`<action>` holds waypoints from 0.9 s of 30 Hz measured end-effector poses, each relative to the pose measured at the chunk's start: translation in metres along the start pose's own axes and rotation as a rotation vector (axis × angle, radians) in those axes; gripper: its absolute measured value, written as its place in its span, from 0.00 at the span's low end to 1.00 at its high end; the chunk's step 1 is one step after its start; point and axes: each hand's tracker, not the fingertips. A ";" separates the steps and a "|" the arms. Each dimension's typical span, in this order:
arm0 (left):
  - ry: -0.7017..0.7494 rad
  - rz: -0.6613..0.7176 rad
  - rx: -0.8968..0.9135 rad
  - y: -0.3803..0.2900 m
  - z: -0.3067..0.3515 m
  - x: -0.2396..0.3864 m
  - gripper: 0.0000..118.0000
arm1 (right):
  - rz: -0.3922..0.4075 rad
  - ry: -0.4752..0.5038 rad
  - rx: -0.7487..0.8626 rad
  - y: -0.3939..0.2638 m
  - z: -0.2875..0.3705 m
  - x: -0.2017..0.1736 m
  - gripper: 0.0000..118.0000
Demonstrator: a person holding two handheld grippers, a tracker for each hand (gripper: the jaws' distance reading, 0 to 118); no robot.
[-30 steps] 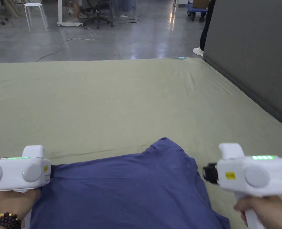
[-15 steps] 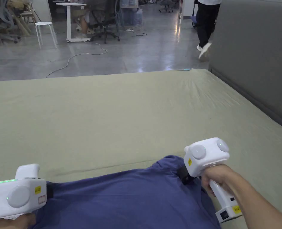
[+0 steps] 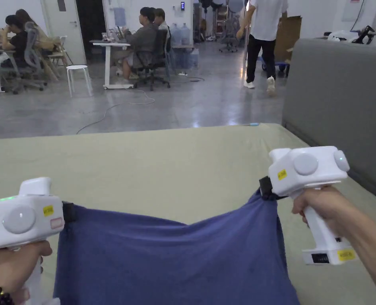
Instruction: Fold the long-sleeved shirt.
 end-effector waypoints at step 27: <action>0.067 -0.012 0.428 0.263 0.135 0.033 0.00 | 0.015 -0.121 0.588 0.235 0.218 -0.038 0.00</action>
